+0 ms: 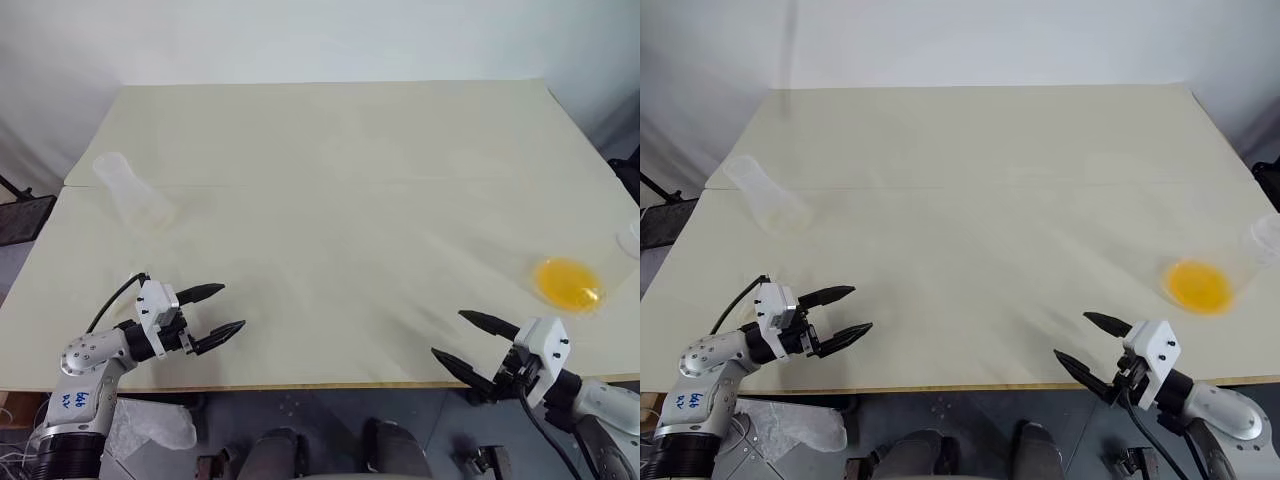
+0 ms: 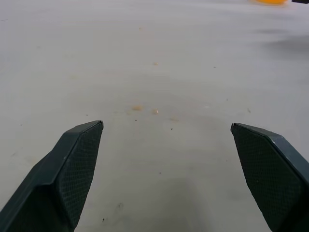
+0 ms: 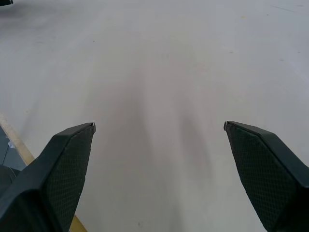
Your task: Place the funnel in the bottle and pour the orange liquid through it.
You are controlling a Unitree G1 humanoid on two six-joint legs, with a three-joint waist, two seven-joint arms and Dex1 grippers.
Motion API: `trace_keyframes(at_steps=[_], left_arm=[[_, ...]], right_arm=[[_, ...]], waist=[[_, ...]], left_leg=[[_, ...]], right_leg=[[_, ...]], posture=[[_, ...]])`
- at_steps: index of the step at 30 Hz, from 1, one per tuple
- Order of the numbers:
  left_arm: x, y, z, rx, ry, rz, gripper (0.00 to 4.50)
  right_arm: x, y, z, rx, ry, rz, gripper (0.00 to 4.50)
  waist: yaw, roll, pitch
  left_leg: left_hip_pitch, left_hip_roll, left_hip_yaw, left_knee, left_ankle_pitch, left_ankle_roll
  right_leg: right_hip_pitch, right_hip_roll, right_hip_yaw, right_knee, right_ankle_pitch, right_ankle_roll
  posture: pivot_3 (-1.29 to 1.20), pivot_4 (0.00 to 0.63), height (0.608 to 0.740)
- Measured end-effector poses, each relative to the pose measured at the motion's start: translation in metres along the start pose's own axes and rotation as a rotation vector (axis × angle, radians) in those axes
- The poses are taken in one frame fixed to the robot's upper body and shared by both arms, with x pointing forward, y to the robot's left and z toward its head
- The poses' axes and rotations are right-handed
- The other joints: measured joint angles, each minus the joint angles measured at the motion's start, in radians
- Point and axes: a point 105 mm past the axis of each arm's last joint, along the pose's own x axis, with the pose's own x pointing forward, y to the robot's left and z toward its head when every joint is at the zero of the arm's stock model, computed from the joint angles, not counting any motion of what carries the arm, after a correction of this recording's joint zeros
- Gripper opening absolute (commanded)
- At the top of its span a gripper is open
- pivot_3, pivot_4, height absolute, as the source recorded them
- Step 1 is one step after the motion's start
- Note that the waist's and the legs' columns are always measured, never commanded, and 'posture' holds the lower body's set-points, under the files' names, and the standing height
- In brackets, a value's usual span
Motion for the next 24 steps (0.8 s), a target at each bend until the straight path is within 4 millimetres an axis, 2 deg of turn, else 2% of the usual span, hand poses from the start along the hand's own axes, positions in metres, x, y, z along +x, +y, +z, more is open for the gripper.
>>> trace_keyframes(at_steps=[15, 19, 24], left_arm=[[0.012, 0.006, 0.012, -0.055, -0.033, 0.097, 4.50], [-0.011, -0.003, 0.031, -0.056, -0.140, 0.196, 4.50], [-0.056, -0.010, 0.024, -0.078, -0.105, 0.358, 4.50]], right_arm=[[0.012, -0.006, 0.012, -0.025, -0.026, 0.025, 4.47], [0.021, -0.005, 0.016, -0.030, -0.028, 0.104, 4.47], [0.030, -0.016, 0.020, -0.031, -0.041, 0.133, 4.47]], waist=[[-0.001, -0.001, 0.000], [-0.007, -0.004, 0.002], [-0.009, -0.005, 0.002]], left_leg=[[0.000, 0.000, 0.000, 0.000, 0.000, 0.000], [0.000, 0.002, -0.001, 0.000, -0.001, -0.001], [0.000, 0.002, -0.001, 0.001, -0.001, -0.001]], right_leg=[[0.000, 0.000, 0.000, 0.000, 0.000, 0.000], [0.000, 0.000, 0.002, 0.000, 0.000, 0.000], [0.001, 0.000, 0.002, -0.001, 0.000, 0.000]], posture=[[0.00, 0.150, 0.740], [0.00, 0.150, 0.740], [0.00, 0.150, 0.740]])
